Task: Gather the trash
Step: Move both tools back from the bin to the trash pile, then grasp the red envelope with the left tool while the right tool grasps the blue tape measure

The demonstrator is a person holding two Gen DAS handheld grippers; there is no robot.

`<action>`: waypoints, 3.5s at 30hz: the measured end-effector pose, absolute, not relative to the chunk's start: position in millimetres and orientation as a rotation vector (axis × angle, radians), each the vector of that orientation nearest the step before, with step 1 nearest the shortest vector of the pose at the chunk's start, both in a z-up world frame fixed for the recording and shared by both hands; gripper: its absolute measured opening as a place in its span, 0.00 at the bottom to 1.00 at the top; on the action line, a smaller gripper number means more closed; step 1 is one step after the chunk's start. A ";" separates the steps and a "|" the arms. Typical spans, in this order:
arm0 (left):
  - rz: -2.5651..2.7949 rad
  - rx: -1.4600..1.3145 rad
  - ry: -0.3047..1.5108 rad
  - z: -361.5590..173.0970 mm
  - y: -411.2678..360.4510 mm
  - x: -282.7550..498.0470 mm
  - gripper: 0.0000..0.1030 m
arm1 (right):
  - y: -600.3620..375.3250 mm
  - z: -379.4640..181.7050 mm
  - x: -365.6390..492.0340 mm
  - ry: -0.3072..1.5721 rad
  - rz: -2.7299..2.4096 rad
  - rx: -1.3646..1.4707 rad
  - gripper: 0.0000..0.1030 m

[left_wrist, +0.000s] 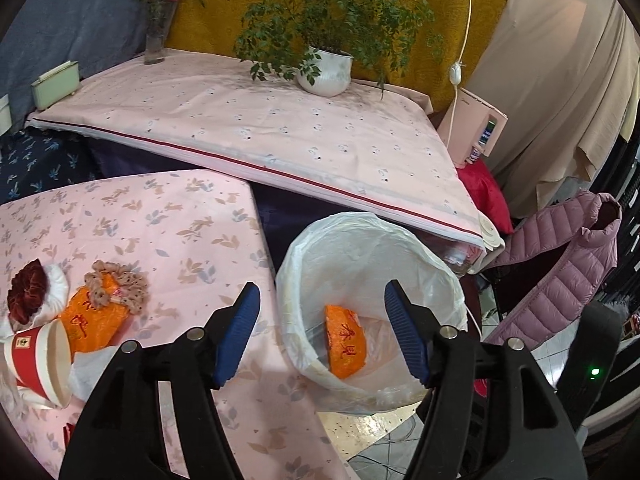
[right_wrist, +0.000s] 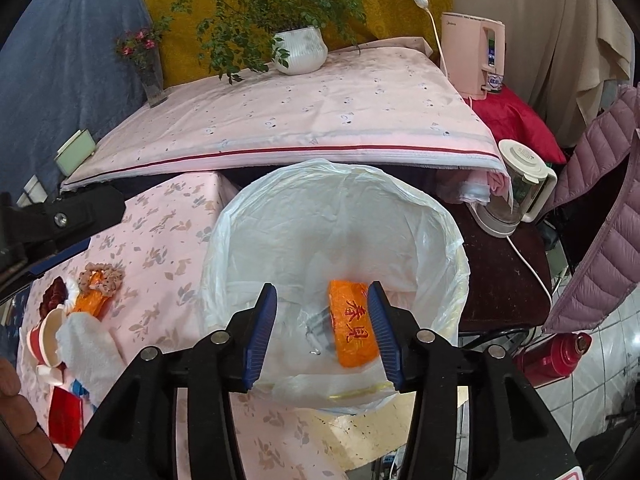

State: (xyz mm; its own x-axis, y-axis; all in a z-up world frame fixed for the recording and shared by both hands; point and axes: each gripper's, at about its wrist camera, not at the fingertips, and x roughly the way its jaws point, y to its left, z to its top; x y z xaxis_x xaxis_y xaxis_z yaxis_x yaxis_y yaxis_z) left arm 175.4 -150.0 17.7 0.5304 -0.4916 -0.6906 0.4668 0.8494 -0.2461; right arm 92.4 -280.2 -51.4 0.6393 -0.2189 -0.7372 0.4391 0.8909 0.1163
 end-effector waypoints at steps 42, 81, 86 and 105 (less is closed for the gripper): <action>-0.107 -0.007 0.891 -39.1 56.6 101.3 0.78 | -125.6 -37.7 65.5 0.815 -0.178 0.152 0.59; -0.067 -0.099 1.028 -91.6 139.0 104.6 0.05 | -10.8 -107.1 125.5 1.010 0.057 0.172 0.34; -0.070 -0.104 1.027 -91.8 136.5 111.1 0.04 | -4.8 -112.6 140.4 1.018 0.060 0.174 0.34; -0.078 -0.095 0.994 -77.2 123.2 104.9 0.01 | -16.7 -104.1 132.8 0.996 0.111 0.229 0.14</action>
